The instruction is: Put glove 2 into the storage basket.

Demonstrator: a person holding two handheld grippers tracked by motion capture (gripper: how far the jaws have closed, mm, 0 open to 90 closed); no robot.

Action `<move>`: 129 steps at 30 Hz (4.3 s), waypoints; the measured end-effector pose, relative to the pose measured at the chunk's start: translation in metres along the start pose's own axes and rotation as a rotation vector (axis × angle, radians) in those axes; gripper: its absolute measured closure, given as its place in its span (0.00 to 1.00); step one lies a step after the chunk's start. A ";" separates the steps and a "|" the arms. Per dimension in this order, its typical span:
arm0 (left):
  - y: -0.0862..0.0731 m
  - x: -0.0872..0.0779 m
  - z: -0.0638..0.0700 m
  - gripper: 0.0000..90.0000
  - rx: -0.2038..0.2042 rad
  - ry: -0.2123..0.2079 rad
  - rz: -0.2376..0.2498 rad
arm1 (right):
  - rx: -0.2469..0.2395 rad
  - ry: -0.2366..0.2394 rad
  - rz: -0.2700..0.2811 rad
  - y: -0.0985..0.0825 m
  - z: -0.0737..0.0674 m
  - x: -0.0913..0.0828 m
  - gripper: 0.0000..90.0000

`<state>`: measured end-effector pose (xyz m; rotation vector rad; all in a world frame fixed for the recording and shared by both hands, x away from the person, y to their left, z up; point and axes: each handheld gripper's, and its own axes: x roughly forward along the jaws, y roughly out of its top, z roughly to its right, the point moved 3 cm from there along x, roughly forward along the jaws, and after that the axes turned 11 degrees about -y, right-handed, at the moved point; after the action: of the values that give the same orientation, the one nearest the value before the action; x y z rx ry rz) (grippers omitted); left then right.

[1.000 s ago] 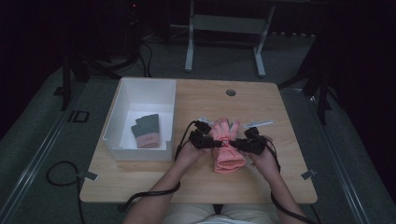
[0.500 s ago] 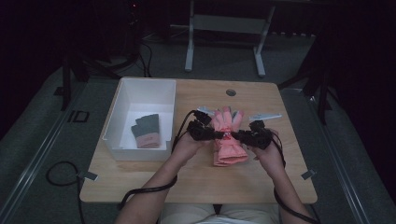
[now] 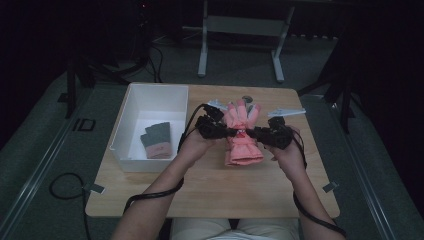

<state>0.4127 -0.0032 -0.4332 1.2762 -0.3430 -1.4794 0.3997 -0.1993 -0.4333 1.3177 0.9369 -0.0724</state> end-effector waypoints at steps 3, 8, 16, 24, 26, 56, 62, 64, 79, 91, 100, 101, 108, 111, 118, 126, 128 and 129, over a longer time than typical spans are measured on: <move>0.005 -0.008 0.000 0.86 0.005 0.010 0.001 | -0.006 0.006 0.011 0.008 -0.003 -0.001 0.83; 0.008 -0.021 0.002 0.86 0.008 0.022 -0.008 | -0.005 0.027 0.029 0.017 -0.010 -0.001 0.83; 0.010 -0.044 0.000 0.86 0.004 0.035 -0.013 | -0.013 0.050 0.040 0.029 -0.024 0.001 0.83; 0.016 -0.077 -0.008 0.86 0.004 0.055 -0.017 | -0.037 0.062 0.059 0.052 -0.045 0.008 0.83; 0.017 -0.087 -0.009 0.86 0.001 0.068 -0.016 | -0.046 0.068 0.059 0.060 -0.052 0.010 0.83; -0.017 -0.213 -0.075 0.86 -0.069 0.161 -0.074 | -0.061 0.163 0.039 0.128 -0.155 0.084 0.83; -0.044 -0.215 -0.106 0.86 -0.125 0.132 -0.066 | -0.054 0.147 -0.001 0.123 -0.177 0.118 0.83; -0.051 -0.214 -0.113 0.86 -0.143 0.126 -0.067 | -0.050 0.141 -0.031 0.118 -0.183 0.133 0.83; -0.093 -0.190 -0.147 0.86 -0.251 0.151 -0.139 | -0.051 0.051 -0.183 0.089 -0.200 0.184 0.85; -0.103 -0.184 -0.151 0.84 -0.290 0.179 -0.204 | -0.101 0.017 -0.320 0.088 -0.210 0.197 0.82; -0.101 -0.182 -0.147 0.66 -0.268 0.295 -0.220 | -0.102 -0.003 -0.345 0.089 -0.210 0.200 0.74; -0.101 -0.182 -0.146 0.65 -0.260 0.308 -0.216 | -0.100 -0.003 -0.340 0.089 -0.210 0.199 0.73; -0.095 -0.195 -0.144 0.56 -0.233 0.415 -0.136 | -0.110 0.012 -0.331 0.090 -0.212 0.199 0.66; -0.096 -0.195 -0.145 0.53 -0.231 0.445 -0.151 | -0.116 0.004 -0.328 0.090 -0.212 0.199 0.66; -0.095 -0.194 -0.145 0.50 -0.176 0.572 -0.154 | -0.100 0.043 -0.294 0.090 -0.211 0.195 0.62; -0.092 -0.198 -0.135 0.48 -0.168 0.515 -0.129 | -0.097 0.075 -0.254 0.093 -0.208 0.184 0.60; -0.090 -0.200 -0.129 0.48 -0.152 0.514 -0.118 | -0.092 0.088 -0.229 0.096 -0.205 0.177 0.58; -0.089 -0.200 -0.126 0.48 -0.149 0.506 -0.110 | -0.094 0.095 -0.214 0.098 -0.203 0.173 0.56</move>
<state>0.4346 0.2486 -0.4467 1.5089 0.1700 -1.1914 0.4555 0.0788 -0.4535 1.1394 1.1471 -0.1301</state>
